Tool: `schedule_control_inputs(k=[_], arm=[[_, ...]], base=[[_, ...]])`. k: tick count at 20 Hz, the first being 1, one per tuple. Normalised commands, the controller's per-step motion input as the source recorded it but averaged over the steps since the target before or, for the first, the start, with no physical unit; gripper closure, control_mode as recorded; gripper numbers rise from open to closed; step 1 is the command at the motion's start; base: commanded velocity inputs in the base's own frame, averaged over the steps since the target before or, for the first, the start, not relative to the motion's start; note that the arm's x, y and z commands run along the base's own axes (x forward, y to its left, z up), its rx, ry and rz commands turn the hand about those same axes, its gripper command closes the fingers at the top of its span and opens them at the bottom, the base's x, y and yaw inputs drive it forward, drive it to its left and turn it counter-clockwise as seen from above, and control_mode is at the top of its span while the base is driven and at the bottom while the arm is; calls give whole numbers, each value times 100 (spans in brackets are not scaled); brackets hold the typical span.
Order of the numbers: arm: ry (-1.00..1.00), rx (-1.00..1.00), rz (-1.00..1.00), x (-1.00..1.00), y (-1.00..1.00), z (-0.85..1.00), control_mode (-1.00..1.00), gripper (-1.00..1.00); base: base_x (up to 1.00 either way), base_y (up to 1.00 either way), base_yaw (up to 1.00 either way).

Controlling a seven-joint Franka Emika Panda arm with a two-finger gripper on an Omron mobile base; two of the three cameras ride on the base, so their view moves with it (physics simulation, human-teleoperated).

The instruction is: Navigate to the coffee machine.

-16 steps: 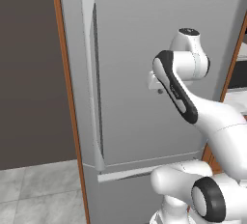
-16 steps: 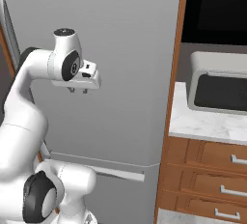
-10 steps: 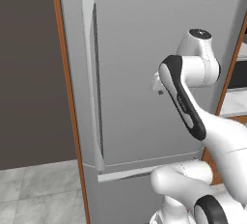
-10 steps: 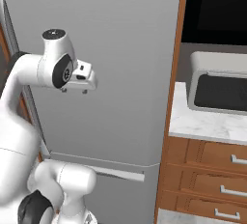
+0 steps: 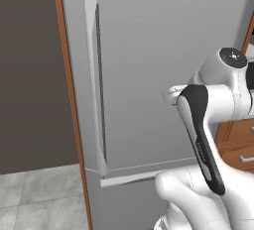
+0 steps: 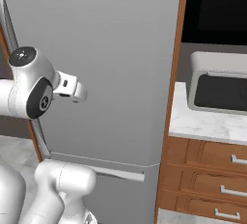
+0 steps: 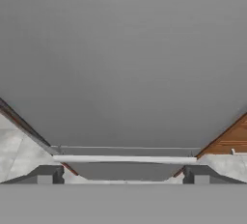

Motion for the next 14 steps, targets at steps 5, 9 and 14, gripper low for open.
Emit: schedule_control_inputs(k=[5,9,14], arm=[[2,0,-8,-35,0,28,-100,-100],[1,0,-3,-9,-1,7,100,-100],[0,0,0,0,0,0,100,-100]], base=[[0,0,0],[-11,-7,-1],[-35,-51,-19]])
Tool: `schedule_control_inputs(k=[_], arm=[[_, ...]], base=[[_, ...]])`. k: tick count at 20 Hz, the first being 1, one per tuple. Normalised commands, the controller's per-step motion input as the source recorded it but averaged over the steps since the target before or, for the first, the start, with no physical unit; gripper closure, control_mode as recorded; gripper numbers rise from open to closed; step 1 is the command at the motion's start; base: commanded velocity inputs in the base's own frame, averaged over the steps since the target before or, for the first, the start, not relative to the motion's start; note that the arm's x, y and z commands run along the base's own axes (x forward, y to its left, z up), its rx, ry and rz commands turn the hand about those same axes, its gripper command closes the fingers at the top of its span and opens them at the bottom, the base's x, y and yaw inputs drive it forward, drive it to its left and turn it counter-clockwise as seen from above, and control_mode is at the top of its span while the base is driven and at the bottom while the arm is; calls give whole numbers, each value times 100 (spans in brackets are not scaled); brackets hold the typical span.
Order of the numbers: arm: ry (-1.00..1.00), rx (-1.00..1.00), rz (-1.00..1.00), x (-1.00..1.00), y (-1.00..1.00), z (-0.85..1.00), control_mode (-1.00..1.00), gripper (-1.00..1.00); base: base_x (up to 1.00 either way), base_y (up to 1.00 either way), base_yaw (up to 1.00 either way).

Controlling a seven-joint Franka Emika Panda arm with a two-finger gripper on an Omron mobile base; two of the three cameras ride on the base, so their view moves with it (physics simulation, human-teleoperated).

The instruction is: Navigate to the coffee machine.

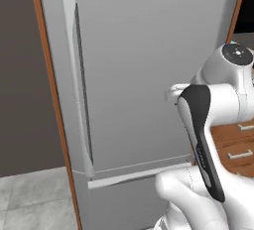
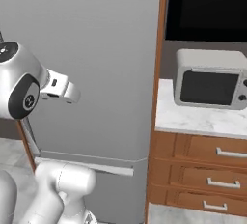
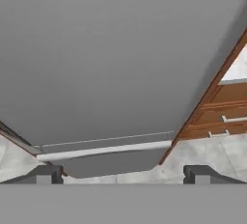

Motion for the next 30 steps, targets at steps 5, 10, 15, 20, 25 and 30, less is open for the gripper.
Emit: schedule_control_inputs(k=[5,10,15,20,25,30], arm=[[0,0,0,0,0,0,100,-100],[0,0,0,0,0,0,100,-100],[0,0,0,0,0,0,100,-100],[0,0,0,0,0,0,100,-100],[0,0,0,0,0,0,100,-100],[0,0,0,0,0,0,100,-100]], base=[[-63,-66,-38],[-59,-64,-54],[-53,-61,-59],[-50,-54,-62],[-47,-27,-65],[-45,-17,-66]])
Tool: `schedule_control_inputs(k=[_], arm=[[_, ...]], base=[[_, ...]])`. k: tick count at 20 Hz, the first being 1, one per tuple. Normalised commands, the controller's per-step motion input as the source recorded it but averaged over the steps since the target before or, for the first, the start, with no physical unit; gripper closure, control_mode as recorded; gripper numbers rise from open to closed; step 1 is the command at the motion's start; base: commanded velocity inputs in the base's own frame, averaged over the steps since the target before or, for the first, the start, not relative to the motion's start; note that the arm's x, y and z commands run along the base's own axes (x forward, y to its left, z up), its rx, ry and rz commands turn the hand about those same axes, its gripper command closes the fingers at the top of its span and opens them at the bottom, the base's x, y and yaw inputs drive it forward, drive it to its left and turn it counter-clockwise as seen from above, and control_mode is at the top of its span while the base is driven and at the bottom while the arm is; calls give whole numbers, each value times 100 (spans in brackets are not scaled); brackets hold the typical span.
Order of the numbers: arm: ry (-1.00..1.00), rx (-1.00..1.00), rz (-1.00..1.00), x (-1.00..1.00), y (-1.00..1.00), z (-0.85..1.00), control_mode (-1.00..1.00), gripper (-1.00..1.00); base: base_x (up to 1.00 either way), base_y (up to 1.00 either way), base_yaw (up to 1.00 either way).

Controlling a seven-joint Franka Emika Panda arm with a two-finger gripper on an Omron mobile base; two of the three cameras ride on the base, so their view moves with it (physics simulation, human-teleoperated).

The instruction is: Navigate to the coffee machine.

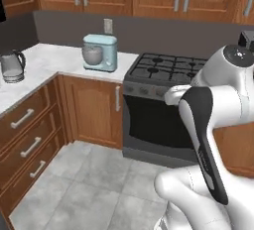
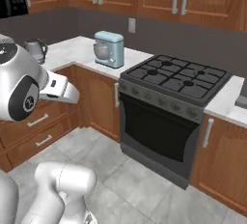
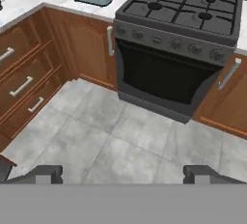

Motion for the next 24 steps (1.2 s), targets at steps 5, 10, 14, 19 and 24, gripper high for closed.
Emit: schedule_control_inputs(k=[5,10,14,19,24], arm=[[0,0,0,0,0,0,100,-100],[0,0,0,0,0,0,100,-100],[0,0,0,0,0,0,100,-100],[0,0,0,0,0,0,100,-100],[0,0,0,0,0,0,100,-100]], base=[[-43,-25,-59],[-35,-36,-50],[-13,-45,-41],[0,-51,-33],[33,-54,-11]])
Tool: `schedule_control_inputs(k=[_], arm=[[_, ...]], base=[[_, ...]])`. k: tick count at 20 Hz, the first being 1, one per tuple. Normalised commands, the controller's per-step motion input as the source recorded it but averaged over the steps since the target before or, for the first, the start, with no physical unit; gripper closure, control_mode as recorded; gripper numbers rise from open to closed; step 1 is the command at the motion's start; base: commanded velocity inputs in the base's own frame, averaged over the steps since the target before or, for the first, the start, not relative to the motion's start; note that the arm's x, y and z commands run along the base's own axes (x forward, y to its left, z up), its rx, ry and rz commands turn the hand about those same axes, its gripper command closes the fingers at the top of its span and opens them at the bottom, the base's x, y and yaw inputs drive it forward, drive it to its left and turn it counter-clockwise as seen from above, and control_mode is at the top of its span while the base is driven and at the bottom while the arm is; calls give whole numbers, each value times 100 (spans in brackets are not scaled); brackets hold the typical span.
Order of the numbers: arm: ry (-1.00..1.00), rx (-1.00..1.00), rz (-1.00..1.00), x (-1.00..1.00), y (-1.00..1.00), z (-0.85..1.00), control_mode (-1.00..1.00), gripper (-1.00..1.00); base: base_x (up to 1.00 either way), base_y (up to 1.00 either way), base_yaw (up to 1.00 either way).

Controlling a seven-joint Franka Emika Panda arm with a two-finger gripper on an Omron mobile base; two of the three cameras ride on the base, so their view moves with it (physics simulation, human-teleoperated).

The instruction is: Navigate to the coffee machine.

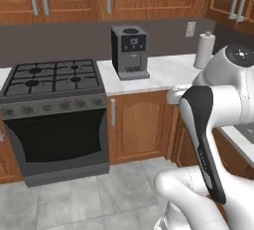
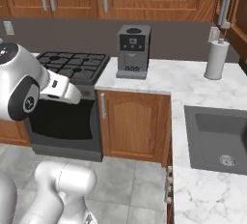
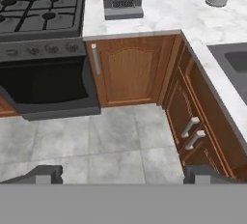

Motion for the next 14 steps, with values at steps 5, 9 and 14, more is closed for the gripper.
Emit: schedule_control_inputs(k=[5,9,14], arm=[[0,0,0,0,0,0,100,-100],[0,0,0,0,0,0,100,-100],[0,0,0,0,0,0,100,-100]], base=[[97,-33,1],[100,-15,2],[86,-32,7]])
